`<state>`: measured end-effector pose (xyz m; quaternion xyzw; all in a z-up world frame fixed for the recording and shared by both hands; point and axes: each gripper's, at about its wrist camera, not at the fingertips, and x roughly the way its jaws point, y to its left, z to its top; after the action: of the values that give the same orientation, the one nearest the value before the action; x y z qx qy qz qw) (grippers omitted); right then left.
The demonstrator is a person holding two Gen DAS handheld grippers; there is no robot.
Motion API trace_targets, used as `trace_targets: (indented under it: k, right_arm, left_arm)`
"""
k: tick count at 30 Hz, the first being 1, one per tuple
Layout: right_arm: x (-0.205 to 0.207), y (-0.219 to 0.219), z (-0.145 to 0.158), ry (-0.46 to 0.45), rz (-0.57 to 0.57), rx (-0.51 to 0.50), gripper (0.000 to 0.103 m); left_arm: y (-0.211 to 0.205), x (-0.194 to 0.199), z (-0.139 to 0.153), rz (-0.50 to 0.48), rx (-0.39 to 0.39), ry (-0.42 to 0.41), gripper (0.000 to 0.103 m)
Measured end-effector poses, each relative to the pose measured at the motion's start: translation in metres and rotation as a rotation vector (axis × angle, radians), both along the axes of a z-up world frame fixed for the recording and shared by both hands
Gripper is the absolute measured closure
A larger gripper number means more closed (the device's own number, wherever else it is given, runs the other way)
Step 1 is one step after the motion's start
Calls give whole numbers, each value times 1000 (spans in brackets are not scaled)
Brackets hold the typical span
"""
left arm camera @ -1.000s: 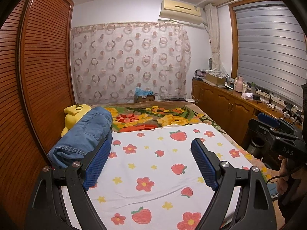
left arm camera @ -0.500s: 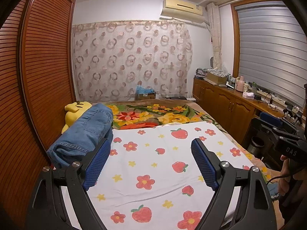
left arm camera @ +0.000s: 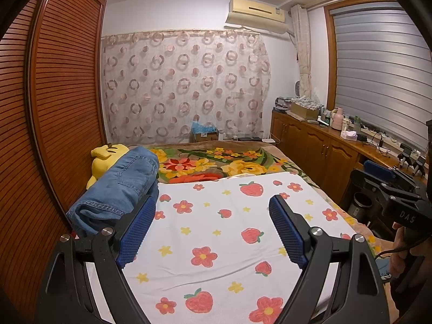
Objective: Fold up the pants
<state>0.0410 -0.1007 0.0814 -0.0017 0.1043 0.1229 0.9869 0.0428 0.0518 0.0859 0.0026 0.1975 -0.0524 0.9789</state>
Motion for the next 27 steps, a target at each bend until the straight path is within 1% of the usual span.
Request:
trace_targets:
  k: [27]
  right_arm:
    - [0, 0, 0, 4, 3, 2, 35]
  left_arm:
    - [-4, -2, -2, 0, -1, -1, 16]
